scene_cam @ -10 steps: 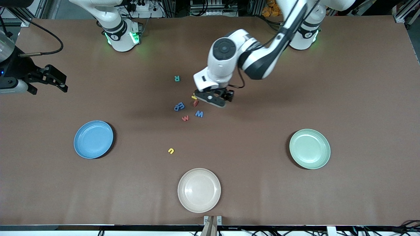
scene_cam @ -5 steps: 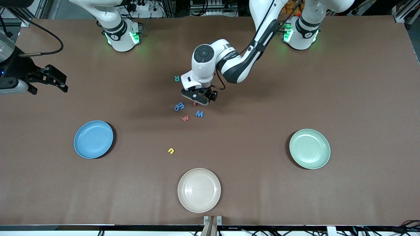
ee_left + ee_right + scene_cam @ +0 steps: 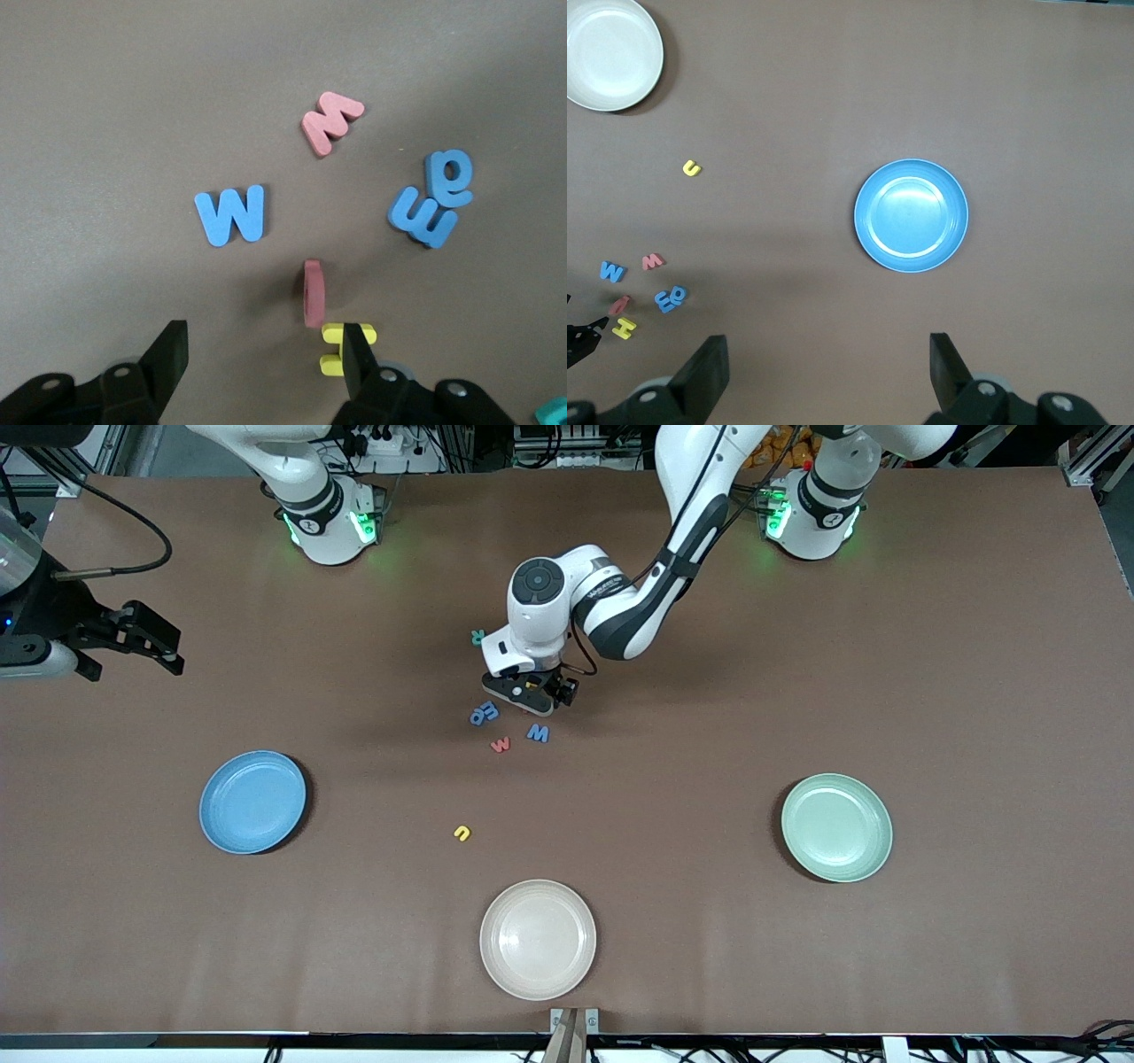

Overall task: Sort upper and lower case letters into plates
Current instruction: 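Lower the left gripper and grasp the red foam letter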

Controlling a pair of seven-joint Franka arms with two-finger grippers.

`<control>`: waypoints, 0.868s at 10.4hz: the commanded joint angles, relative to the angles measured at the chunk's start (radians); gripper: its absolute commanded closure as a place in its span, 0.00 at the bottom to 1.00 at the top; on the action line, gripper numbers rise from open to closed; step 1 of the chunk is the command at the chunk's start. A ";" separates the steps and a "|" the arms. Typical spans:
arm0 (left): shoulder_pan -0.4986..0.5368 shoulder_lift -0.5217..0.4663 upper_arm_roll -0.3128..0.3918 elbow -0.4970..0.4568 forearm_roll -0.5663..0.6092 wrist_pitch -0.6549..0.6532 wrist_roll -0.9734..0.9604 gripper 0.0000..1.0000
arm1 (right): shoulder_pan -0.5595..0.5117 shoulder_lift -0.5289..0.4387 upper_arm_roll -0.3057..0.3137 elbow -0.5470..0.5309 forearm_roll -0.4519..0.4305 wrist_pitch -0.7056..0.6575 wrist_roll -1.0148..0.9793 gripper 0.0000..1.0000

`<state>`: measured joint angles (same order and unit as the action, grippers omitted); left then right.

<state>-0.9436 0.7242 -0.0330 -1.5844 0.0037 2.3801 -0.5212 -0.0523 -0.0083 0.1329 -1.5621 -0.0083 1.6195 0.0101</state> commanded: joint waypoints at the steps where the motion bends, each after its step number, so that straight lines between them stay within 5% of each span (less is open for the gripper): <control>1: -0.032 0.050 0.028 0.049 0.016 0.016 -0.037 0.25 | 0.003 0.005 0.002 0.002 -0.009 0.002 0.016 0.00; 6: -0.061 0.107 0.057 0.101 0.010 0.030 -0.065 0.31 | 0.003 0.007 0.004 -0.001 -0.009 0.002 0.017 0.00; 8: -0.070 0.107 0.061 0.099 0.010 0.030 -0.063 0.53 | 0.003 0.007 0.004 -0.001 -0.009 0.000 0.017 0.00; 9: -0.072 0.107 0.061 0.098 0.010 0.030 -0.065 0.77 | 0.003 0.007 0.002 -0.001 -0.009 0.002 0.017 0.00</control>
<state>-0.9959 0.8175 0.0105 -1.5087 0.0037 2.4043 -0.5559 -0.0520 -0.0001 0.1334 -1.5626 -0.0083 1.6198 0.0102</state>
